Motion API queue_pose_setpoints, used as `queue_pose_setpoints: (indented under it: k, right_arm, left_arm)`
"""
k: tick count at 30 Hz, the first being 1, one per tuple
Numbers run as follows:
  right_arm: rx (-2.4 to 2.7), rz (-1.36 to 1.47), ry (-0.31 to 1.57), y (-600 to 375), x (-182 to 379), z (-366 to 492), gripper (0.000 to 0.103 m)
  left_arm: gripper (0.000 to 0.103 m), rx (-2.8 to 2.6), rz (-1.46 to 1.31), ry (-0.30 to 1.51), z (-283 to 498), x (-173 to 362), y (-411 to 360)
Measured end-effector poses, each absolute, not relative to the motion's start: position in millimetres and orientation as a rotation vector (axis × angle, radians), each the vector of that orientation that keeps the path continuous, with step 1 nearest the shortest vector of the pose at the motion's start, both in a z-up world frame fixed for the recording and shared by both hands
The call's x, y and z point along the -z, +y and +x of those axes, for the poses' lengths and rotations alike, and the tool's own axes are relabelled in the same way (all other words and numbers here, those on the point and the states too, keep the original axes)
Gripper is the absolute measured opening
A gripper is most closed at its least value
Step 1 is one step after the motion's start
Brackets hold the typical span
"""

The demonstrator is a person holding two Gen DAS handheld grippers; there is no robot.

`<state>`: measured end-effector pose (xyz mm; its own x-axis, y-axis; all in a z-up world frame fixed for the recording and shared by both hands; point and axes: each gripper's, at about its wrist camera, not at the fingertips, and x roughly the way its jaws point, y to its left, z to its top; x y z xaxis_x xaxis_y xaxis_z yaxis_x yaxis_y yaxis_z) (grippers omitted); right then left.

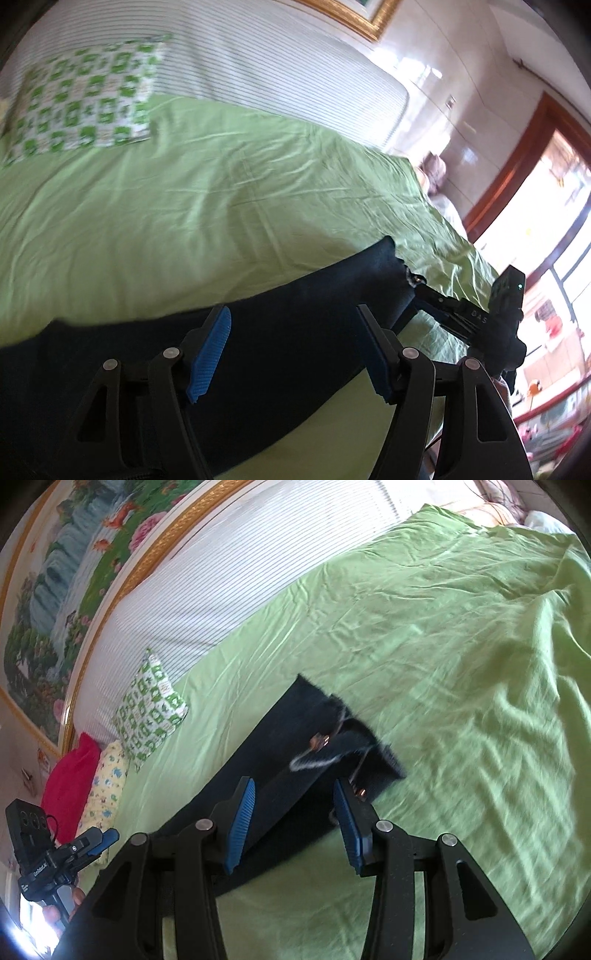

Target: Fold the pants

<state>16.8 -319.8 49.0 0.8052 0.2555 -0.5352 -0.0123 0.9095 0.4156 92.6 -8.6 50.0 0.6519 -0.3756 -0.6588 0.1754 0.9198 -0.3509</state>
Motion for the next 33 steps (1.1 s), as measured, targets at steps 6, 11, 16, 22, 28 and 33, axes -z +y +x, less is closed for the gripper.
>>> queue_pose_setpoints:
  k: [6,11,16,22,28,33]
  right_arm:
    - [-0.146,0.447,0.610,-331,-50,27,0.045]
    - [-0.175,0.459,0.575,-337,-54,22,0.012]
    - [-0.178,0.425,0.562,-339,-58,7,0.007]
    - [-0.168,0.445,0.592,-348,-55,-9,0.007]
    - [-0.125,0.496,0.624,-358,-46,-5,0.011]
    - [-0.106,0.531,0.639,-367,-41,0,0.012]
  left_arm:
    - [0.071,0.401,-0.192,0.858,133,-50,-45]
    - [0.071,0.468,-0.120,0.897,164,-49,-79]
    - [0.071,0.533,-0.077,0.949,192,-41,-107]
    - [0.071,0.610,-0.028,1.048,224,-19,-139]
    - [0.071,0.669,0.001,1.130,244,6,-165]
    - [0.065,0.701,0.039,1.151,255,20,-184]
